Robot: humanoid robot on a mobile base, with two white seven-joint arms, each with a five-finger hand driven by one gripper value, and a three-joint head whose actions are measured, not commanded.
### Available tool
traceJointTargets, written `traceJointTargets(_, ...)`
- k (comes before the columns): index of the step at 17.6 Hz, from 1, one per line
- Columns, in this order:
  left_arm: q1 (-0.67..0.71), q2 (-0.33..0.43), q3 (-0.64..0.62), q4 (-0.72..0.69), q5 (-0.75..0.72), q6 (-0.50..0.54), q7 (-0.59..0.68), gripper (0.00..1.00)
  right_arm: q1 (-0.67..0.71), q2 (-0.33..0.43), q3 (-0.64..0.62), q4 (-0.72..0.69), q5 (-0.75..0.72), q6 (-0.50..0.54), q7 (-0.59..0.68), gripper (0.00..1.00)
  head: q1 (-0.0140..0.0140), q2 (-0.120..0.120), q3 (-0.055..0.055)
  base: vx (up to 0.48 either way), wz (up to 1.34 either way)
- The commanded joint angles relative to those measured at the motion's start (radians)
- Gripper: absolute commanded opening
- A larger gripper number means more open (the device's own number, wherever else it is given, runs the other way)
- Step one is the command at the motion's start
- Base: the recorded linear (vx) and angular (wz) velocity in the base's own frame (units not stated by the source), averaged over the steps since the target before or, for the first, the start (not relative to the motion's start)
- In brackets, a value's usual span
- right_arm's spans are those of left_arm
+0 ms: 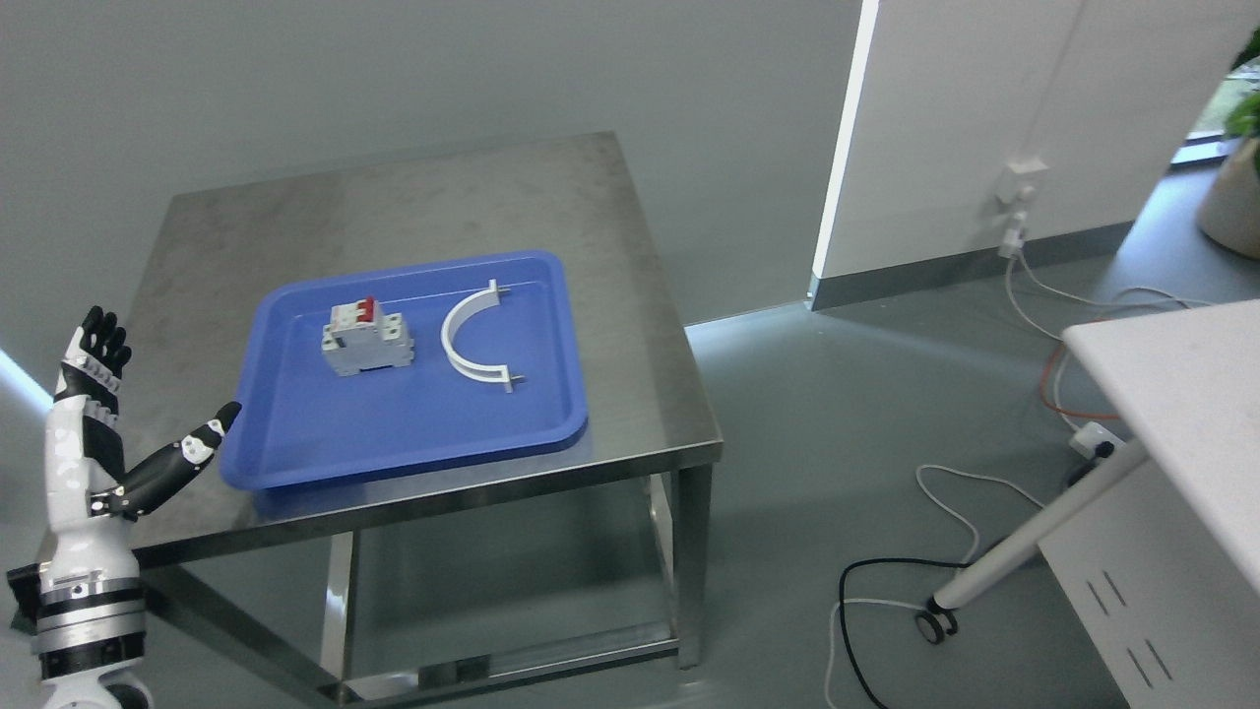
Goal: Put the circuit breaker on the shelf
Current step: 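Reach the left hand toward the grey circuit breaker in the blue tray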
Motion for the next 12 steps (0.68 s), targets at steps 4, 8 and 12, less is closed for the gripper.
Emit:
traceJointTargets(4, -0.005, -0.029, -0.077, -0.017, 0.002, 0.037, -0.042, 1.00, 0.000, -0.017, 0.020, 0.000, 0.000, 0.030, -0.003, 1.00, 0.0000, 0.000, 0.000, 0.086, 0.53)
traceJointTargets(8, -0.136, 0.068, -0.131, -0.015, 0.000, 0.055, -0.371, 0.98, 0.000, -0.017, 0.020, 0.000, 0.000, 0.030, -0.003, 1.00, 0.0000, 0.000, 0.000, 0.086, 0.29)
traceJointTargets(12, -0.241, 0.143, -0.386, -0.011, -0.070, 0.242, -0.478, 0.97, 0.000, -0.017, 0.020, 0.000, 0.000, 0.030, -0.003, 1.00, 0.0000, 0.000, 0.000, 0.046, 0.18)
